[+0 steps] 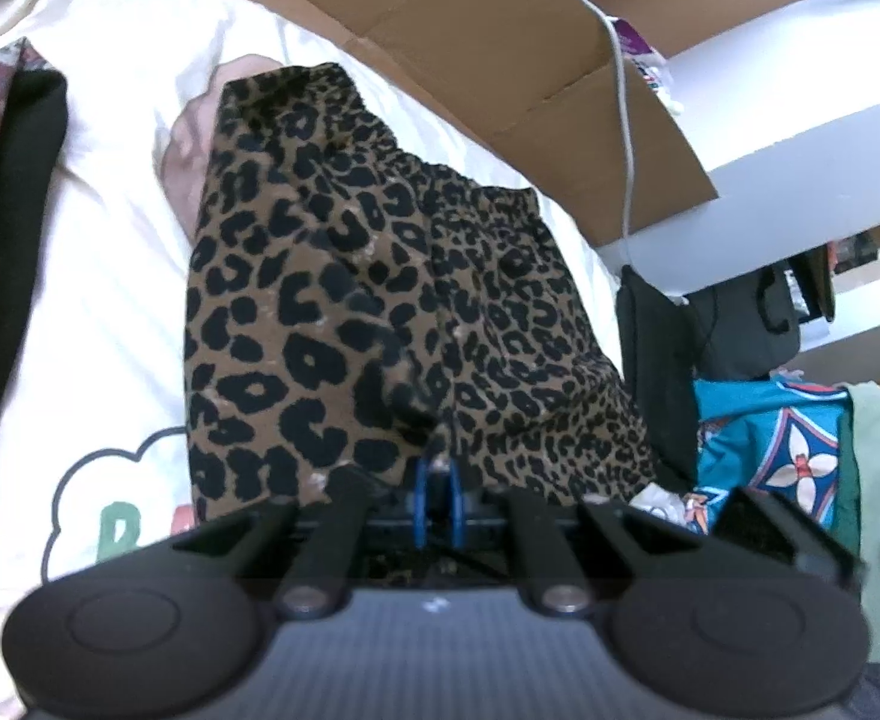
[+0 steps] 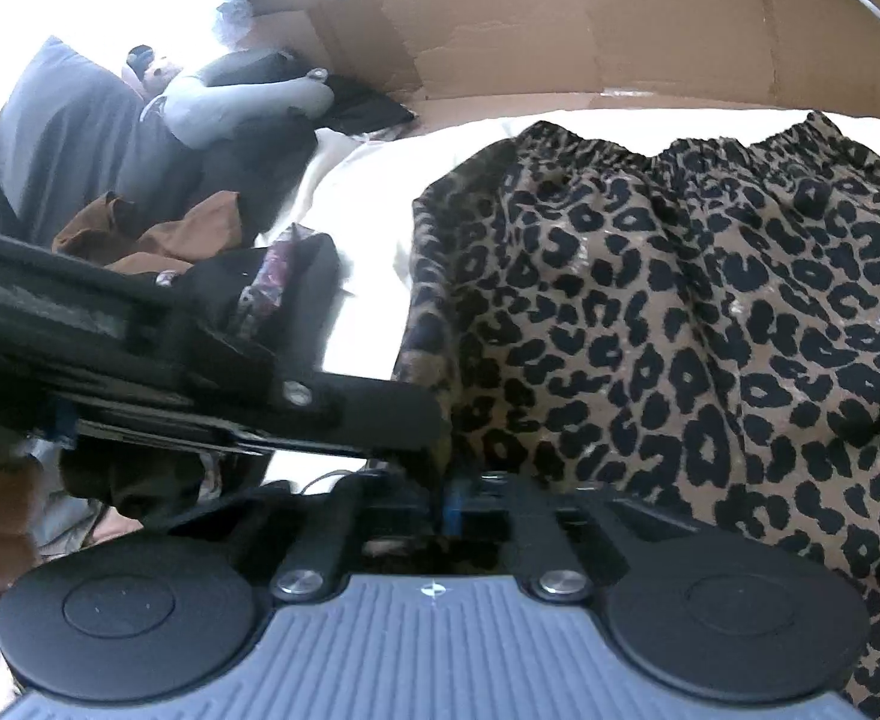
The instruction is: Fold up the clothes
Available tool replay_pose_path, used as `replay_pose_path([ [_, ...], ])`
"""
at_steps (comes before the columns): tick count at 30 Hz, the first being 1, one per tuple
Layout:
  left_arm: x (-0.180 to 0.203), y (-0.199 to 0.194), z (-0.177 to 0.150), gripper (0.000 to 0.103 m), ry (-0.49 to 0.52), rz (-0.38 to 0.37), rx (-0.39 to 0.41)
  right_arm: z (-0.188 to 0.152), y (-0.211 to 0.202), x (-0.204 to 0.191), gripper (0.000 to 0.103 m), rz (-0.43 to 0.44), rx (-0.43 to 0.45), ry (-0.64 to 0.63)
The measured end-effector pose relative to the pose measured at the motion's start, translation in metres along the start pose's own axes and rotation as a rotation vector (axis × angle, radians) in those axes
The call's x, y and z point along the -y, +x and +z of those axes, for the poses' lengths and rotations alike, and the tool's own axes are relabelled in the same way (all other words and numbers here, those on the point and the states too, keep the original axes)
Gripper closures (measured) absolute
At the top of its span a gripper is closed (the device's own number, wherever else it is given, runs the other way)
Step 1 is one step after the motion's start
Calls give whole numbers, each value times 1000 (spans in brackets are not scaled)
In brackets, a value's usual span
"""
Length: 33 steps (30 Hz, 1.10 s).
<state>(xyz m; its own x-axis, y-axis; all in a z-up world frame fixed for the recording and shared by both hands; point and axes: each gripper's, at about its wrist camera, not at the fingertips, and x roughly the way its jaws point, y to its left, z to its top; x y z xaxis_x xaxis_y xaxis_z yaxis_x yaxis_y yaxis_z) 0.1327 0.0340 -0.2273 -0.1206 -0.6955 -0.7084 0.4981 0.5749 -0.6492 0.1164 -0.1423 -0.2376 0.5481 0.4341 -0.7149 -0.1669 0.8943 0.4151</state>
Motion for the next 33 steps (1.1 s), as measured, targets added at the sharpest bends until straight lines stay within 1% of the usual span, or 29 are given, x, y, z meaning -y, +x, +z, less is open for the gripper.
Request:
replay_pose_path([
  [2,1,-5,1,90,12,-2,18,0,0,5,102,-5,-1,5],
  [4,-2,-11,3,83,15,26,49,0,-2,9,102,-12,-2,8],
  [5,-4,-15,3,77,16,41,64,0,-3,11,102,-17,-2,9],
  [6,-8,-16,3,74,5,57,73,1,-5,14,102,-22,0,8],
  [10,-27,-15,-3,74,-33,129,53,4,-15,28,102,-44,2,14],
  [14,-33,-11,-8,74,-37,181,24,7,-31,45,102,-60,11,22],
  [18,-38,-9,-11,71,-33,197,9,11,-48,63,102,-79,32,31],
  [23,-37,-7,-18,70,-10,199,-25,16,-69,90,103,-90,59,88],
  [26,-40,-3,-20,70,6,208,-45,15,-72,101,103,-85,62,115],
  [28,-45,-2,-21,70,6,213,-54,11,-68,106,103,-78,48,130],
  [33,-55,2,-18,70,2,226,-67,5,-56,107,102,-58,22,143],
])
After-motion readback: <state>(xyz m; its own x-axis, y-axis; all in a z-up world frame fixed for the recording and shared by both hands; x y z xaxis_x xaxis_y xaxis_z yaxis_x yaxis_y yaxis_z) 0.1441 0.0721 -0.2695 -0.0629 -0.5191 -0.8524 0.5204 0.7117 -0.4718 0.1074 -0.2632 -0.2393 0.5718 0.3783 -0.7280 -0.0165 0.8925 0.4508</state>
